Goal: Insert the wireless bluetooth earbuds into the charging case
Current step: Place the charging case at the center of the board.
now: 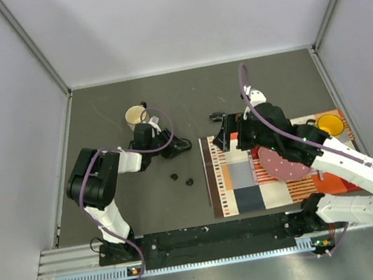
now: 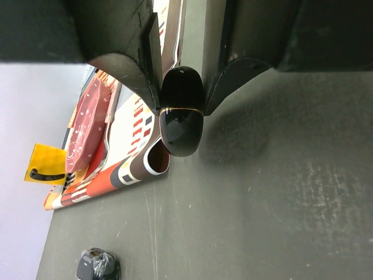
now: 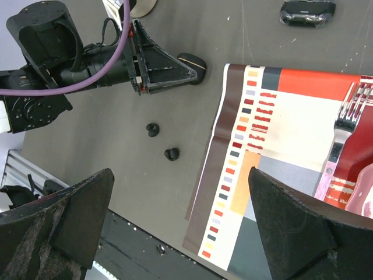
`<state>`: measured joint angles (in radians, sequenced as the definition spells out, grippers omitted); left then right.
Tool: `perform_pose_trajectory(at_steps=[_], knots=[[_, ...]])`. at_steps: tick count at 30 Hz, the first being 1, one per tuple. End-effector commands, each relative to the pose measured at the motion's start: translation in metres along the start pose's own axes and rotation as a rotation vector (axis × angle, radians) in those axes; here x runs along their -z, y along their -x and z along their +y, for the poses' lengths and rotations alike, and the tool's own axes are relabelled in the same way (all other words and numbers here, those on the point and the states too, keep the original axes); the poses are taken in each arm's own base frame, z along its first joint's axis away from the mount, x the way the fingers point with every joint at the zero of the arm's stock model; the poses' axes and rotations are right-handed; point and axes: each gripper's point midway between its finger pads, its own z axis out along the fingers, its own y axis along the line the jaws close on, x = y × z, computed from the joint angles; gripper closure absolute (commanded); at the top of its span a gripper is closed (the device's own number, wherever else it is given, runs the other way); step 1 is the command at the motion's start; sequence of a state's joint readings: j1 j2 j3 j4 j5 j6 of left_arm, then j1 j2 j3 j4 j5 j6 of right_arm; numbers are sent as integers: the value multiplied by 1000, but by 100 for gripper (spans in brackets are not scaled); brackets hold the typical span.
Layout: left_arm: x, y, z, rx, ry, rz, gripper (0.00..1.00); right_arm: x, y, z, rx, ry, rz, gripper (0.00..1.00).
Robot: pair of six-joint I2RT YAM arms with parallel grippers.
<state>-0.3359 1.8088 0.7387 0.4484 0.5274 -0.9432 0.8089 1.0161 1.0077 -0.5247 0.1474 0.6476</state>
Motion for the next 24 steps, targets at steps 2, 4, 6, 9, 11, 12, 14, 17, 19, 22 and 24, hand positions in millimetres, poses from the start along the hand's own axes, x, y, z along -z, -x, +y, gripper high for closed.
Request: perform_pose_trajectory(at_steps=[2,4,6,9,11,12,14,17,19,22,24], knots=[[1,15,-6,-57,-10,-45,69,3,6,-2,7,-1,-23,1],[0,15,-3,-59,3,-35,54,2,6,-2,7,-1,-22,1],[0,16,0,-67,21,-30,50,2,6,-2,7,-2,-20,1],[1,18,8,-70,77,-25,48,1,6,-3,9,-5,-21,1],[3,18,10,-88,95,-28,46,2,7,-4,8,-6,-22,1],[4,17,12,-87,108,-25,46,1,6,-4,7,-7,-20,1],[8,19,14,-102,131,-38,44,1,6,-4,7,-9,-20,1],[13,18,17,-111,157,-37,42,0,6,-5,10,-11,-17,1],[17,17,18,-114,169,-41,41,0,6,-5,8,-9,-17,1],[23,16,21,-123,191,-55,39,1,7,-5,8,-11,-19,1],[26,16,23,-137,204,-58,39,1,6,-6,6,-14,-18,1]])
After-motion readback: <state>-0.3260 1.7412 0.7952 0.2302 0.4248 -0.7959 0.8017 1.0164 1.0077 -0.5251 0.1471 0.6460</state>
